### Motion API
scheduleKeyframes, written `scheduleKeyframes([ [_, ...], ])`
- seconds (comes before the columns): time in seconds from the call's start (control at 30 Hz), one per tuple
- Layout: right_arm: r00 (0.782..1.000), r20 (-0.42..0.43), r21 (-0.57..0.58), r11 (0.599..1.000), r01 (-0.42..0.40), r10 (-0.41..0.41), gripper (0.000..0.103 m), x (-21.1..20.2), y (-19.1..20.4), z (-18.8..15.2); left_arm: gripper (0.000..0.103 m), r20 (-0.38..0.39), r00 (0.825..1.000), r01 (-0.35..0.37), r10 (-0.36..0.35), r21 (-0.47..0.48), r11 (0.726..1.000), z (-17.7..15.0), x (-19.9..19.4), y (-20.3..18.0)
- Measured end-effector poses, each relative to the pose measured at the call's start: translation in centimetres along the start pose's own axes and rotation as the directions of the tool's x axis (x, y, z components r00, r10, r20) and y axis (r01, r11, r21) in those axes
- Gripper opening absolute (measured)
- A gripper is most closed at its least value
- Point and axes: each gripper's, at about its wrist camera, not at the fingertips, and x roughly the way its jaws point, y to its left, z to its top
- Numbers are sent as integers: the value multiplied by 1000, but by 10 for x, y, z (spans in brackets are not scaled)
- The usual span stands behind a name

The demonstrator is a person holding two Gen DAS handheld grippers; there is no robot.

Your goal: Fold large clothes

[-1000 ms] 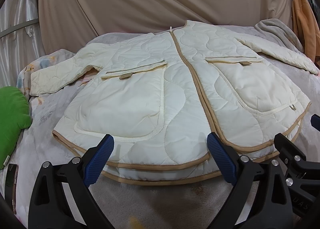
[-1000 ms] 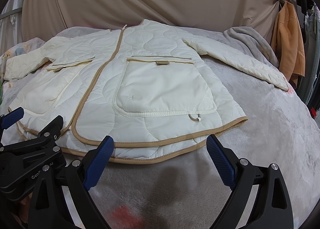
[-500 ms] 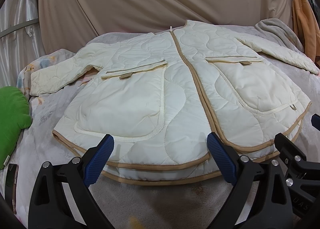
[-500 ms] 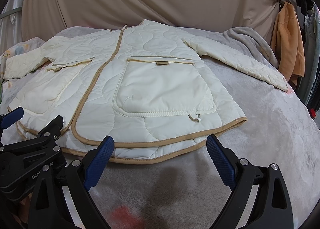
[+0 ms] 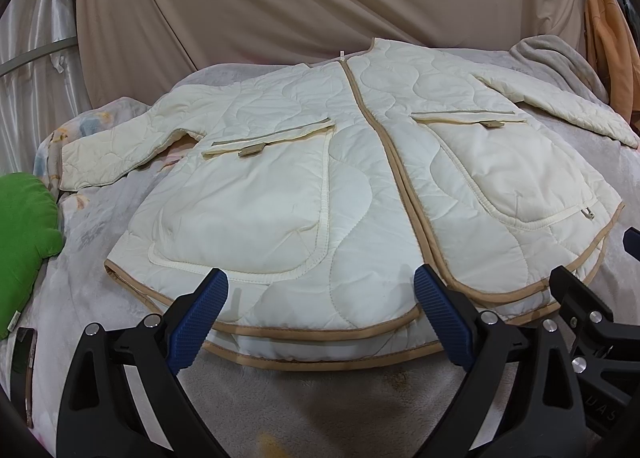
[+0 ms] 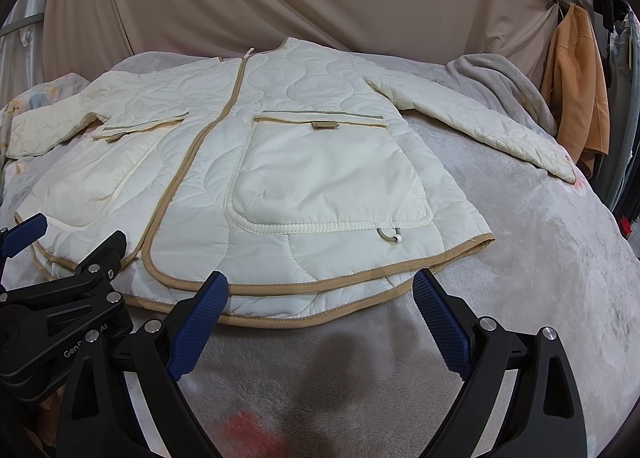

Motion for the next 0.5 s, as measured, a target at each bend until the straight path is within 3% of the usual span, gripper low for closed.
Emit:
scheduleKeyframes([
  [0.3,1000,-10,2,1000,-9,9,91,1,-1,0,92,-6,1000,4,-4,-1,1000,0,0,0],
  [0.4,994,-68,31,996,-82,84,91,5,-13,4,92,2,998,60,-60,-48,997,2,-6,13],
  [0.5,985,-89,113,984,-135,145,91,10,-59,21,94,11,992,126,-126,-127,984,11,-13,40],
])
